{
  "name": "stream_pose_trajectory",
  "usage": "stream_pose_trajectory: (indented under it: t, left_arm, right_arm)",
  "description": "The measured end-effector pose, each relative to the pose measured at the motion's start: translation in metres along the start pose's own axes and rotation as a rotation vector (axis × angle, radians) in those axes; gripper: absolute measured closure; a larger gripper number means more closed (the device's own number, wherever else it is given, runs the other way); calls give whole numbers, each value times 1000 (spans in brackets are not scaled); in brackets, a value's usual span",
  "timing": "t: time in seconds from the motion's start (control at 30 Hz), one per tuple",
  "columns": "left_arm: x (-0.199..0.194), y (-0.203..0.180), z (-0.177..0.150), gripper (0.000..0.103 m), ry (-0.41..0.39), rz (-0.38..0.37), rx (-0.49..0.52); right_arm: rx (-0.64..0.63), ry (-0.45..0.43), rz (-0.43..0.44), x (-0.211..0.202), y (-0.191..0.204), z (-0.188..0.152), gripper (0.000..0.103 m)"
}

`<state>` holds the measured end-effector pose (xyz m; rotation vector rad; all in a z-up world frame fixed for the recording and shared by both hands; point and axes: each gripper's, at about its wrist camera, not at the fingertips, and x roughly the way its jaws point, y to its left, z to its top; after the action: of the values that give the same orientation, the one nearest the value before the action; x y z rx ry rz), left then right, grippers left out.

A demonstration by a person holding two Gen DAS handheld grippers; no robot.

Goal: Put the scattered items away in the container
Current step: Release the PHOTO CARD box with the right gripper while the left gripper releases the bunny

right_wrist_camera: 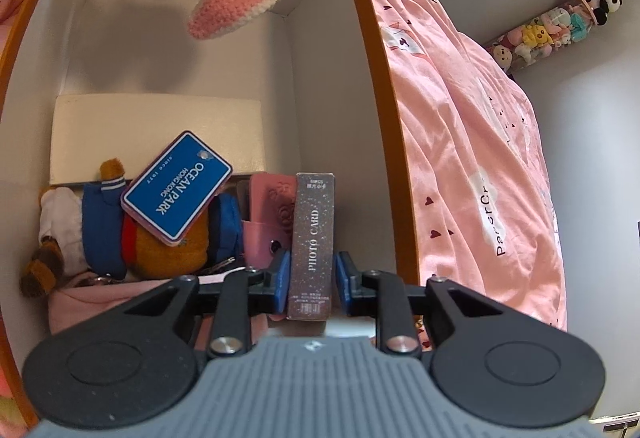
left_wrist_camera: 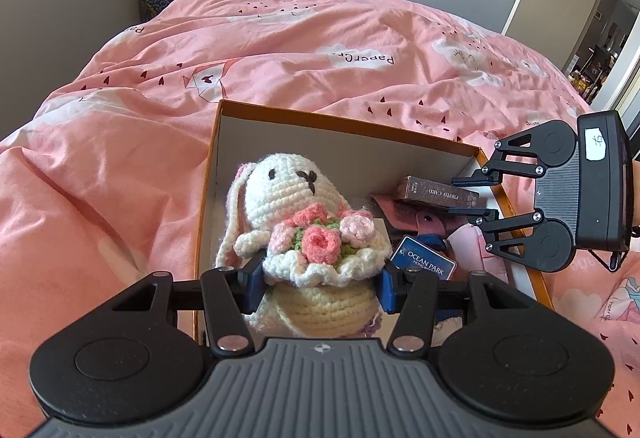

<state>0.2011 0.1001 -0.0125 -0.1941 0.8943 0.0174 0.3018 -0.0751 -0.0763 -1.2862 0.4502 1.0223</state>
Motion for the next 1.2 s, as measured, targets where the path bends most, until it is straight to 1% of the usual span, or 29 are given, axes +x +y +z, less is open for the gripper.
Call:
stream_pose_trajectory:
  t: [0.03, 0.07, 0.1, 0.2, 0.27, 0.37, 0.47, 0.53, 0.6, 0.67, 0.73, 0.83, 0.9, 1.0, 1.13, 1.2]
  left_arm:
    - [1, 0, 0, 42, 2, -1, 2]
    - [1, 0, 0, 42, 4, -1, 4]
    - [2, 0, 0, 42, 7, -1, 5]
    - [3, 0, 0, 42, 13, 1, 6]
    - [4, 0, 1, 42, 13, 5, 16]
    - [5, -5, 2, 42, 15, 12, 52]
    - [9, -11, 3, 42, 11, 19, 108]
    - [14, -16, 3, 42, 20, 39, 141]
    - [22, -19, 3, 42, 49, 59, 161]
    - [31, -19, 3, 42, 91, 63, 152]
    - [39, -17, 1, 42, 113, 61, 149]
    - [48, -20, -2, 42, 147, 79, 177]
    - [53, -21, -3, 41, 177, 64, 185]
    - [61, -19, -5, 40, 246, 26, 158]
    - [64, -19, -9, 39, 276, 55, 174]
    - [62, -19, -11, 38, 279, 46, 185]
  right_arm:
    - [-9, 4, 0, -1, 1, -1, 87]
    - [-24, 11, -3, -1, 1, -2, 88]
    - [-44, 15, -12, -2, 3, -3, 92]
    - [-62, 30, -19, -2, 4, -5, 93]
    - [-9, 17, -8, -5, -1, -4, 93]
    - [102, -15, 0, -10, -9, -3, 93]
    - [197, -37, -18, -13, -12, -2, 92]
    - [247, -52, -21, -16, -12, -2, 92]
    - [293, -66, -24, -20, -13, -2, 92]
    - [328, -77, -27, -24, -13, -2, 92]
    - [348, -89, -30, -28, -10, -2, 92]
    - [372, -102, -30, -33, -9, -3, 92]
    - [390, -104, -28, -35, -8, -4, 92]
    - [419, -102, -27, -36, -9, -5, 92]
    - [445, -105, -27, -38, -8, -9, 92]
    - [457, -106, -20, -40, -8, -10, 92]
